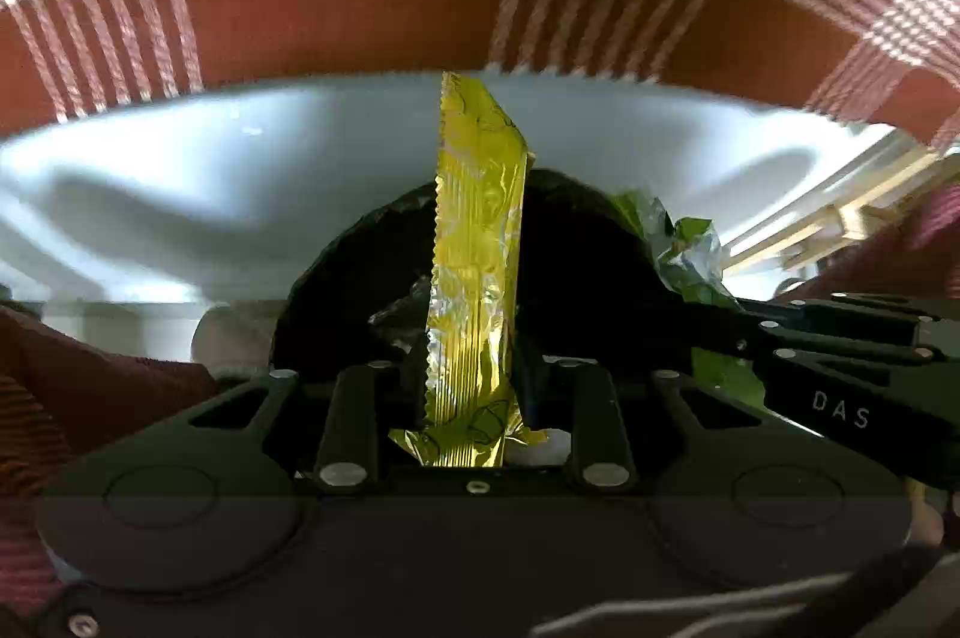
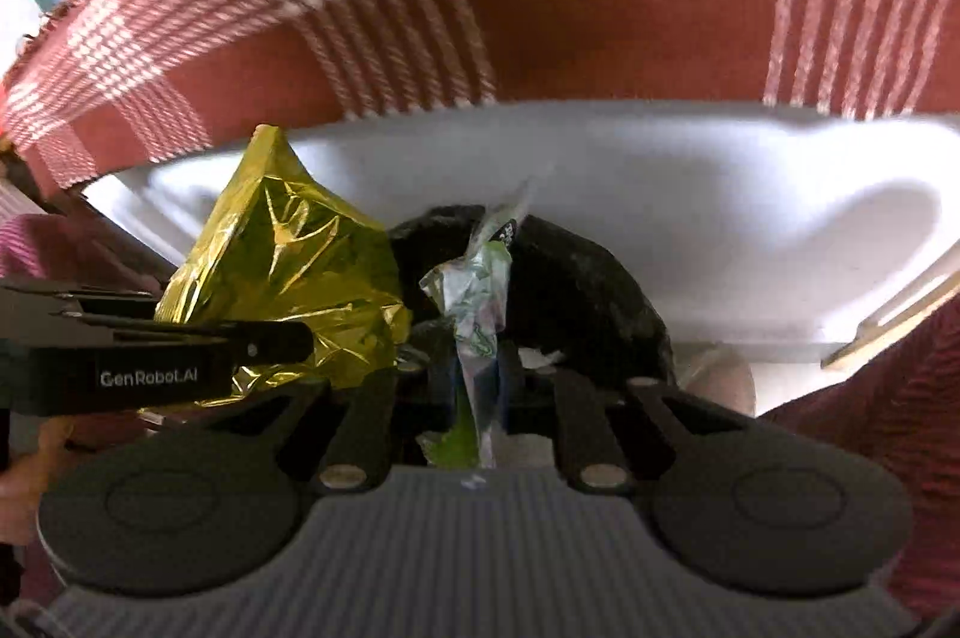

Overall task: Collect trash
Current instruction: 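Lift the gold foil and clear wrapper, lower both into the trash bag and release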

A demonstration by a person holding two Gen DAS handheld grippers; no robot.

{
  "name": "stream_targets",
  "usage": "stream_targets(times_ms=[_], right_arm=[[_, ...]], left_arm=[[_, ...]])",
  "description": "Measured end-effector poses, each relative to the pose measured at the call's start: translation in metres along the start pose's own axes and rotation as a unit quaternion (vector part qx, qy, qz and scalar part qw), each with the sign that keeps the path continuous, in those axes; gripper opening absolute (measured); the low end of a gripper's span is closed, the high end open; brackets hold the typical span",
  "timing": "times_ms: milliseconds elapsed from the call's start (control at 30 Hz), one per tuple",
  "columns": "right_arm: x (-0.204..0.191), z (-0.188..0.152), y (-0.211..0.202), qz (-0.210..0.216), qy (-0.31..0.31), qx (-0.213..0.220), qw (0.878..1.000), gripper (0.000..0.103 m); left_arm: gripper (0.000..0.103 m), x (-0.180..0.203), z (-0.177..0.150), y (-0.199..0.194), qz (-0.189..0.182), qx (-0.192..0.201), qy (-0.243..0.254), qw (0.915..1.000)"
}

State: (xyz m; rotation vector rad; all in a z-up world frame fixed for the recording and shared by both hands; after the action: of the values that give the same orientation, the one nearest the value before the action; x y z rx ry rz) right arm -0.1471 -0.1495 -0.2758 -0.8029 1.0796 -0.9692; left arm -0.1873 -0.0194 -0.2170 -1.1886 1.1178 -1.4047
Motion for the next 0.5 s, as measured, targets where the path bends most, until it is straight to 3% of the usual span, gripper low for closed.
stream_targets(times_ms=[200, 267, 367, 500], right_arm=[[0.006, 0.005, 0.018, -0.004, 0.011, -0.016, 1.000, 0.026], [0.006, 0.005, 0.018, -0.004, 0.010, -0.016, 1.000, 0.045], [0.005, 0.007, 0.020, -0.003, 0.006, -0.017, 1.000, 0.060], [0.003, 0.008, 0.016, -0.005, 0.000, -0.014, 1.000, 0.064]], left_arm=[[0.027, 0.000, 0.004, 0.016, 0.007, -0.021, -0.012, 0.9997], [0.030, 0.001, 0.006, 0.018, 0.009, -0.022, -0.012, 0.9997], [0.039, 0.003, 0.007, 0.020, 0.009, -0.023, -0.014, 0.9996], [0.049, 0.003, 0.011, 0.020, 0.009, -0.022, -0.014, 0.9996]])
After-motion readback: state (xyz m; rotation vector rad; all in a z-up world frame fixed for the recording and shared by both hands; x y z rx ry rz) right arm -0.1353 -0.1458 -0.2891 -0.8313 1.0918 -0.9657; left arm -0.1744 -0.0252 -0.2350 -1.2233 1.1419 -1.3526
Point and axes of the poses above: each gripper's, at about its wrist camera, not at the fingertips, and y roughly the way its jaws point, x to its right, z to its top, the point moved 7 cm from there along y, roughly the way its jaws point, and after that the axes turned 13 degrees about -x, right-handed, at the moved point
